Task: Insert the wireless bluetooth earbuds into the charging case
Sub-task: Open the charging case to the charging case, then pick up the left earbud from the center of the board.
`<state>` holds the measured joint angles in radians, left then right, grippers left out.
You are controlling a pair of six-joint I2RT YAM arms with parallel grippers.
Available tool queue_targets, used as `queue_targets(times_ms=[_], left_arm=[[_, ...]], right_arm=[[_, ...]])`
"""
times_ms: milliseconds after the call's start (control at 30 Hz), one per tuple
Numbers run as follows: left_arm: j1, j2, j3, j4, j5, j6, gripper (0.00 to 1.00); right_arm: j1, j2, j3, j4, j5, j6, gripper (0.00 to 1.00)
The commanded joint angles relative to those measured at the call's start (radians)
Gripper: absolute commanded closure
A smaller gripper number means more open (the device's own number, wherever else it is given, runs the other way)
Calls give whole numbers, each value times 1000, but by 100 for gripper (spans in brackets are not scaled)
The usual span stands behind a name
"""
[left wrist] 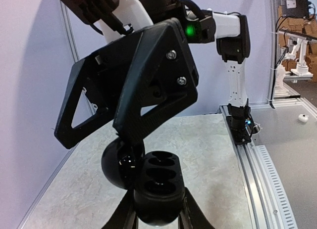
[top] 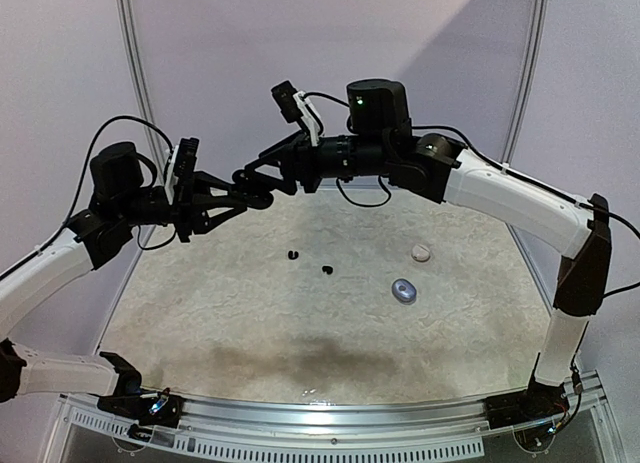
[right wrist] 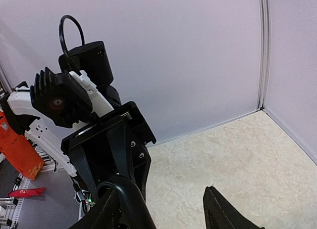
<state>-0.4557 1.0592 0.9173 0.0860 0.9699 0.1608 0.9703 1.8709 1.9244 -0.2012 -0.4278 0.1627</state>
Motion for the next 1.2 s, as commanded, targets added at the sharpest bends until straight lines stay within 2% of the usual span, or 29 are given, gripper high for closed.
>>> queue_targets(times_ms=[0, 133, 233, 333, 400, 500, 600, 800, 900, 933, 1067, 1167], left_arm=[[-15, -31, 4, -26, 32, 36, 100], [-16, -34, -27, 67, -2, -141, 100], [-16, -31, -54, 90, -44, -223, 100], [-15, -33, -77, 104, -94, -290, 100], [-15, -36, -95, 130, -130, -334, 100], [-15, -40, -117, 159, -172, -381, 100], [-11, -46, -134, 169, -208, -404, 100], [1, -63, -145, 132, -296, -375, 100], [6, -73, -152, 128, -328, -365, 100], [7, -77, -155, 123, -334, -356, 100], [9, -89, -164, 97, -339, -333, 100], [10, -91, -170, 103, -337, -331, 100]], right_arm=[[-15, 28, 32, -41, 100, -6, 42], [-15, 33, 31, -36, 41, 3, 40], [-15, 32, 32, -8, -2, 18, 37], [-20, 21, 33, 19, 20, 28, 32], [-34, 9, 27, 27, 86, 50, 26], [-74, -28, -22, 50, 186, 111, 2], [-107, -55, -67, 49, 234, 141, 1], [-138, -14, -119, -17, 281, 82, 1], [-155, 56, -38, -216, 365, 55, 8], [-166, 106, -4, -281, 388, 89, 14], [-191, 239, 31, -406, 515, 303, 49], [-191, 360, 111, -518, 569, 411, 56]])
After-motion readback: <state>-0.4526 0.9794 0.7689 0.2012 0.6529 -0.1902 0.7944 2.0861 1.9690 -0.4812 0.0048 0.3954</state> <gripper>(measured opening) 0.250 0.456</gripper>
